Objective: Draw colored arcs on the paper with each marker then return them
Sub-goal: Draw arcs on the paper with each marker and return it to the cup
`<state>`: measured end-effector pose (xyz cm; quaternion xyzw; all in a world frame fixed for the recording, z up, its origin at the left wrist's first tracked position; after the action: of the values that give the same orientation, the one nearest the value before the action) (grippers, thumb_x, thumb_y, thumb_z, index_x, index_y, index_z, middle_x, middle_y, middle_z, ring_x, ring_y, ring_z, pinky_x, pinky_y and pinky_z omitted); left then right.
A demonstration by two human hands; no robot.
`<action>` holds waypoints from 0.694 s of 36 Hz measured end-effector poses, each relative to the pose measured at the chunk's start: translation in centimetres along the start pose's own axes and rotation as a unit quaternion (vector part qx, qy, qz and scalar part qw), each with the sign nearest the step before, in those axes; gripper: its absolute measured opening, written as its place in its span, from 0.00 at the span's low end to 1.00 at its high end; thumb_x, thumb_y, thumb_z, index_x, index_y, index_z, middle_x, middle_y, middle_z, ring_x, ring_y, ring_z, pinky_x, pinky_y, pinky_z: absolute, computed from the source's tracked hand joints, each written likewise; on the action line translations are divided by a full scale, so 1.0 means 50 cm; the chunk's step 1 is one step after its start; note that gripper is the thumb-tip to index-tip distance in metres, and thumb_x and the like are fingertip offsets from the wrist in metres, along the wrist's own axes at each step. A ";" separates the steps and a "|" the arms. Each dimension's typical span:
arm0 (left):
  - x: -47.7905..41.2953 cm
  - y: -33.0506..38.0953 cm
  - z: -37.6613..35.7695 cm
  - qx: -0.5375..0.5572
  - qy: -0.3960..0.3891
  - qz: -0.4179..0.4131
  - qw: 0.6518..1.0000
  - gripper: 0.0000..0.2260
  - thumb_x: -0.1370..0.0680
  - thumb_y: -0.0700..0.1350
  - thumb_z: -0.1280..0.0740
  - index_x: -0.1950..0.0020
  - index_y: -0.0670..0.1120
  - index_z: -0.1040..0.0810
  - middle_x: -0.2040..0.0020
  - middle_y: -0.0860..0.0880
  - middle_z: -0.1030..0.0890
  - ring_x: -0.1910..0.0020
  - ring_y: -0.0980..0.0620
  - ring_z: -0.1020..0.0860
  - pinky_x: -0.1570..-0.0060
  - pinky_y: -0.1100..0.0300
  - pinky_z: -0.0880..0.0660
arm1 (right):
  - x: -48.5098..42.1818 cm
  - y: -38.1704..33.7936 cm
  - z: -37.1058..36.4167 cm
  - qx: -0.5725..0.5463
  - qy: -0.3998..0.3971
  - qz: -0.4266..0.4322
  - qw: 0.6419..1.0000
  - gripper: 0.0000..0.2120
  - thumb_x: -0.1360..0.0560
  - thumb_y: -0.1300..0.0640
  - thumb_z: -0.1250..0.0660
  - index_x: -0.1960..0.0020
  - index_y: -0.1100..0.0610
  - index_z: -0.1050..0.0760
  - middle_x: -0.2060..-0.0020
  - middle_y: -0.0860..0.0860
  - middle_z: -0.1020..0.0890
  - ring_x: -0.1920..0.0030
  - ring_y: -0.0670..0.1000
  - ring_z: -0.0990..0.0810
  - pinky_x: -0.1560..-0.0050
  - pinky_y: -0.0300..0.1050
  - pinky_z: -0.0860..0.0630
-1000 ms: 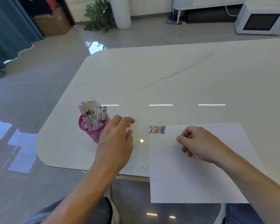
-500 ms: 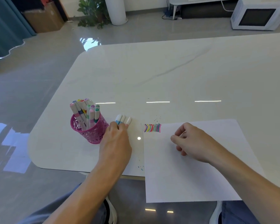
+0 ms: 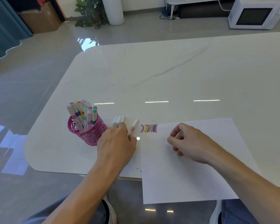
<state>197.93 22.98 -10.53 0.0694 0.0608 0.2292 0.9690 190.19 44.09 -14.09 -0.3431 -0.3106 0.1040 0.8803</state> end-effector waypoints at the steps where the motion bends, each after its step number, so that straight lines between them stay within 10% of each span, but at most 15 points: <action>1: 0.001 0.002 0.002 0.035 0.005 0.002 0.999 0.07 0.22 0.51 0.38 0.54 0.48 0.26 0.60 0.52 0.22 0.62 0.49 0.26 0.64 0.55 0.29 | 0.000 -0.002 0.001 -0.007 0.005 0.007 1.000 0.04 0.21 0.48 0.34 0.50 0.48 0.25 0.61 0.44 0.14 0.65 0.43 0.15 0.56 0.46 0.20; 8: 0.014 0.041 -0.016 0.358 -0.072 0.016 0.931 0.04 0.25 0.52 0.29 0.58 0.54 0.21 0.63 0.59 0.19 0.63 0.62 0.22 0.64 0.70 0.26 | 0.005 -0.043 0.001 -0.091 0.033 0.108 0.989 0.06 0.20 0.45 0.32 0.51 0.44 0.18 0.58 0.43 0.13 0.59 0.41 0.14 0.48 0.53 0.16; 11: 0.026 0.066 -0.027 0.425 -0.110 0.002 0.898 0.05 0.25 0.53 0.28 0.57 0.53 0.20 0.61 0.57 0.18 0.62 0.59 0.20 0.58 0.61 0.20 | 0.009 -0.055 -0.003 -0.102 0.033 0.134 0.985 0.13 0.20 0.38 0.35 0.50 0.45 0.16 0.58 0.42 0.13 0.56 0.42 0.14 0.45 0.53 0.17; 25: 0.022 0.107 -0.023 0.408 -0.116 -0.045 0.905 0.03 0.23 0.51 0.28 0.51 0.57 0.17 0.60 0.62 0.17 0.59 0.63 0.19 0.59 0.66 0.22 | 0.015 -0.051 0.024 -0.098 0.083 0.183 0.975 0.07 0.18 0.47 0.32 0.52 0.46 0.18 0.59 0.39 0.12 0.55 0.40 0.13 0.47 0.47 0.17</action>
<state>196.39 28.33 -10.87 0.4816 0.0393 0.1305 0.8657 189.96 43.15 -11.31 -0.4859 -0.1765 0.2038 0.8314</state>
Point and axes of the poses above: each hand's wrist, its own x-axis away from the middle knuckle, its own z-axis out of the back of the hand, y = z × x, the point moved 7 cm from there along -x, towards the middle knuckle
